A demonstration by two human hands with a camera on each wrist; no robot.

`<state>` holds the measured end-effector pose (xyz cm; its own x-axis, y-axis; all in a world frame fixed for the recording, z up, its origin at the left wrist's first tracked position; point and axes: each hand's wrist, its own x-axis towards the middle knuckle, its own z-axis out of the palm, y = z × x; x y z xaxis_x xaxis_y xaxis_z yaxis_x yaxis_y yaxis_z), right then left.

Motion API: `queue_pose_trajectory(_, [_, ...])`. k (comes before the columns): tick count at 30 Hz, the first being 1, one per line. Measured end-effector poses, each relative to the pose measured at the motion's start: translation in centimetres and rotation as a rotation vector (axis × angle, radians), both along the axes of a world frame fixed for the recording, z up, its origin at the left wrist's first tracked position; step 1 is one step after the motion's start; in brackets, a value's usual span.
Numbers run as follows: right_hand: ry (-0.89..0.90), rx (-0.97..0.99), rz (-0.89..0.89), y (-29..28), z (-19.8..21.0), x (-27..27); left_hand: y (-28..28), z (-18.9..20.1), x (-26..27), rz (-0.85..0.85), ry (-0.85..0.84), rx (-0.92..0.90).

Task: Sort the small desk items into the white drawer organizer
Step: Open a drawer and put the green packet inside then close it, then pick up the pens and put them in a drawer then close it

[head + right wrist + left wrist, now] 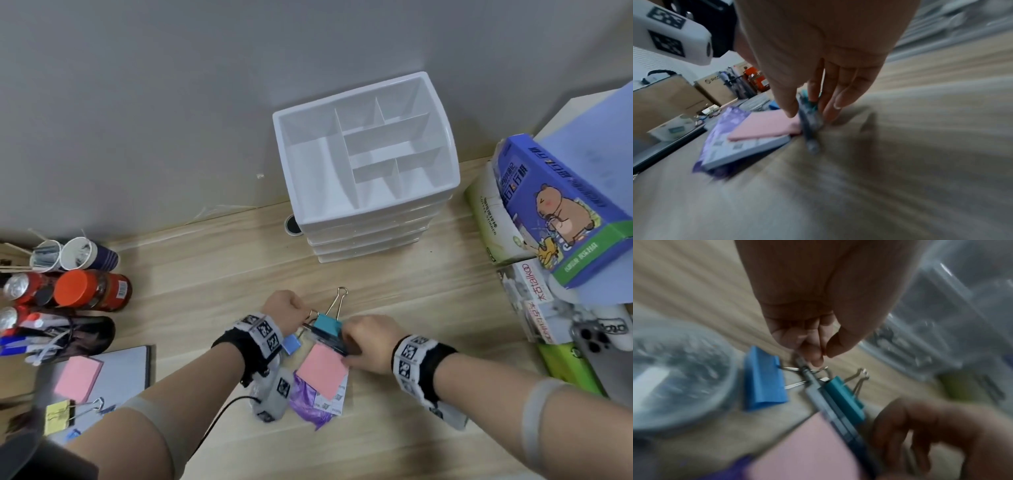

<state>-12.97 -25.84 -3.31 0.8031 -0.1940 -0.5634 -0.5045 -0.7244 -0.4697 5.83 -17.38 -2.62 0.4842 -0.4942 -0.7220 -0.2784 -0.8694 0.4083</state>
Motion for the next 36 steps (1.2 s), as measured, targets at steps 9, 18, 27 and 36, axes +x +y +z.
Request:
queue_pose_trajectory(9, [-0.015,-0.113,-0.089,2.5,-1.5,0.5,2.1,-0.4,-2.2,-0.609,-0.288,0.074])
queue_pose_trajectory(18, [-0.122,0.072,-0.149,0.2,0.6,-2.7,1.8,3.5,-2.1,-0.862,-0.315,-0.093])
queue_pose_trajectory(27, [-0.135,-0.083,-0.093,-1.6,2.7,-3.9,-1.9,4.9,-3.0,-0.982,-0.025,-0.166])
queue_pose_trajectory(36, [-0.316,0.570,-1.537,-6.6,0.5,-3.5,-6.5,7.2,0.3,-0.272,-0.291,-0.458])
